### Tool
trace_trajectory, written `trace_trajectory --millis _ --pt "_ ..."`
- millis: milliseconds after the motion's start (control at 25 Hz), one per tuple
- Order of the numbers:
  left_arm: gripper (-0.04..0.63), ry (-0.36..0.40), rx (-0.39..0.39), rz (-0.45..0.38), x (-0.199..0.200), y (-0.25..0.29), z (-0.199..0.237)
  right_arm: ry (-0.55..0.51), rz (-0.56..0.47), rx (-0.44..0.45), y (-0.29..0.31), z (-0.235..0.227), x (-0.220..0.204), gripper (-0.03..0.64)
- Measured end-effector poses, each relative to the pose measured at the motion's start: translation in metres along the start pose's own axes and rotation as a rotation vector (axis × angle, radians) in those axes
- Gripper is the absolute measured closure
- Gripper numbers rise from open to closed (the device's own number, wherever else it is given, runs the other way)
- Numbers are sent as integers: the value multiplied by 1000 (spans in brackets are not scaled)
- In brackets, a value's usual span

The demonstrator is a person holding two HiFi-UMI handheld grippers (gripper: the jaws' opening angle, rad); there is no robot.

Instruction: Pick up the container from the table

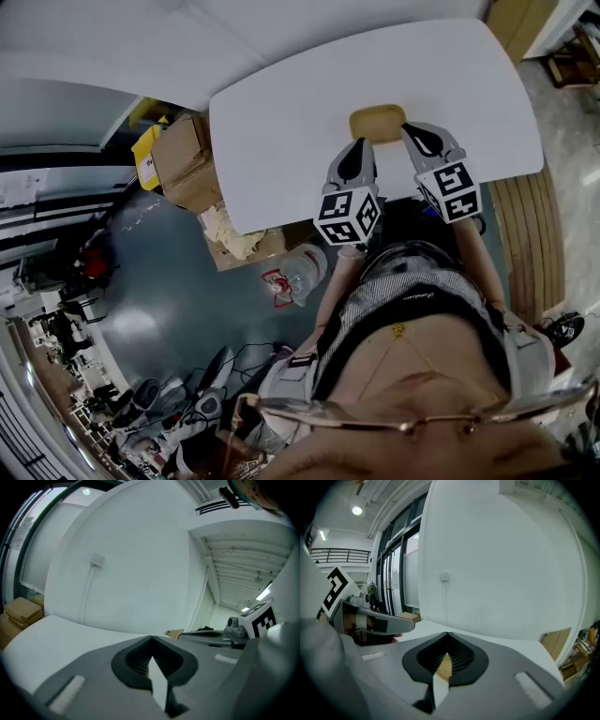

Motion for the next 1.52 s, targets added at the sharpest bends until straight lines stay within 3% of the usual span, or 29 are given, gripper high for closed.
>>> trace_trajectory --millis 400,920,1520 --pt "595 25 73 -17 0 21 -25 -19 3 100 -4 -49 5 594" --pt "595 39 60 1 -16 52 -58 1 15 122 -12 -80 -10 594" --pt "595 38 8 33 -5 58 -16 -4 36 70 23 -57 -7 594"
Point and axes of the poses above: the fingertips, and each gripper's own axes: y forward along the fingers, z to its left, x out of its top, the point moved 5 cm from there along -y, backward along the fingers, and after that the axes turned 13 degrees about -z, right-handed, at the moved point
